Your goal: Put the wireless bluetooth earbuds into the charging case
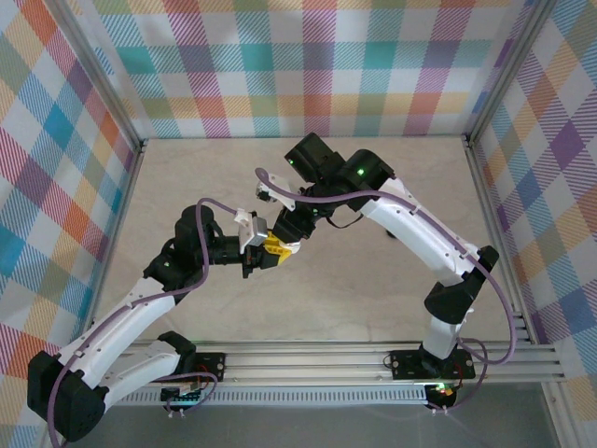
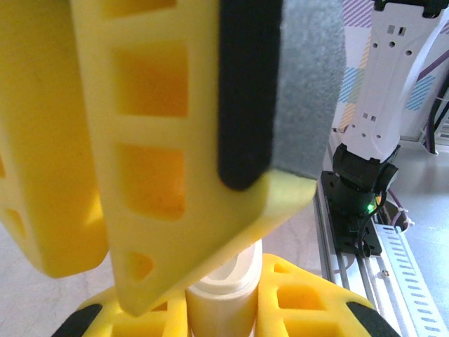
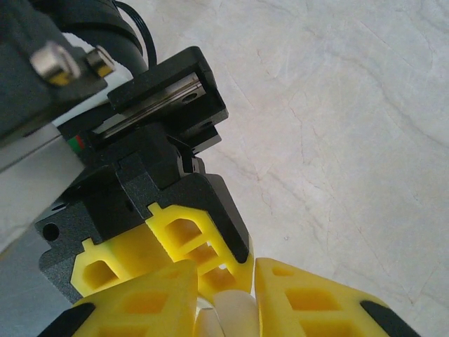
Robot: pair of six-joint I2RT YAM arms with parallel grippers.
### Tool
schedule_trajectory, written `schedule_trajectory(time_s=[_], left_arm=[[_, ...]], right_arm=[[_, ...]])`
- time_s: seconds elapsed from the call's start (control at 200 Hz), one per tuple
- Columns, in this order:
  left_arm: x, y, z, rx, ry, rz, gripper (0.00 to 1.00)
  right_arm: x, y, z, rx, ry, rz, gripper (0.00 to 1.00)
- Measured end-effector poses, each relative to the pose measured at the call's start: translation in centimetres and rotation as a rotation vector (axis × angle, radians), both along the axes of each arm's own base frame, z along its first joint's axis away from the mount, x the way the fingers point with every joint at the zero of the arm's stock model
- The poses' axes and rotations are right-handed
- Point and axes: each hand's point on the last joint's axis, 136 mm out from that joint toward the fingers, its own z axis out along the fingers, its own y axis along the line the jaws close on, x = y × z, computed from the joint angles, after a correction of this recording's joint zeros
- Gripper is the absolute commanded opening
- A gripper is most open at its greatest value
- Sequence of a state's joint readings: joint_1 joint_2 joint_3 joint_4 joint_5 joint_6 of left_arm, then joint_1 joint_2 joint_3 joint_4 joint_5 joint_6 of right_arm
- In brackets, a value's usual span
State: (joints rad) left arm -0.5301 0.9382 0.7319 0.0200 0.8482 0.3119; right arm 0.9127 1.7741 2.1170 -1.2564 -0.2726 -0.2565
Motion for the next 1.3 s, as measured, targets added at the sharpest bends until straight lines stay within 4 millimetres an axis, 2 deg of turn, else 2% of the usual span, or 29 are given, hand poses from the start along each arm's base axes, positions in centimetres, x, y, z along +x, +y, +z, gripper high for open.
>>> schedule_trajectory(time_s=[0.22,0.355,0.655,0.79,1.1,1.21,1.3], left_arm=[[0.1,0.0,0.0,0.000,-0.002,0.004,0.00],[0.3,0.0,0.1,-0.002,-0.010,0.014,0.00],[1.0,0.1,0.4,-0.008,-0.029,0.047,0.00],[1.2,0.0,0.1,-0.002,-0.017,0.049,0.00],[1.3,-0.1,0.6,-0.024,-0.013,0.053,0.00],[1.1,-0.1,1.4,-0.047,-0.024,0.053,0.00],[0.9,0.1,1.6,-0.057,-0.025,0.054,0.00]], right_arm=[[-0.2,0.1,0.0,0.014,-0.016,0.000,0.37],[-0.3,-0.4,0.6,0.041,-0.041,-0.030,0.40],[0.0,-3.1,4.4,0.188,-0.143,-0.208,0.43],[0.0,-3.5,5.7,0.240,-0.148,-0.251,0.42],[2.3,-3.6,2.9,0.212,-0.045,-0.389,0.35],[3.2,-2.9,2.0,0.225,0.026,-0.414,0.33],[3.1,-2.2,1.5,0.245,0.086,-0.412,0.30]])
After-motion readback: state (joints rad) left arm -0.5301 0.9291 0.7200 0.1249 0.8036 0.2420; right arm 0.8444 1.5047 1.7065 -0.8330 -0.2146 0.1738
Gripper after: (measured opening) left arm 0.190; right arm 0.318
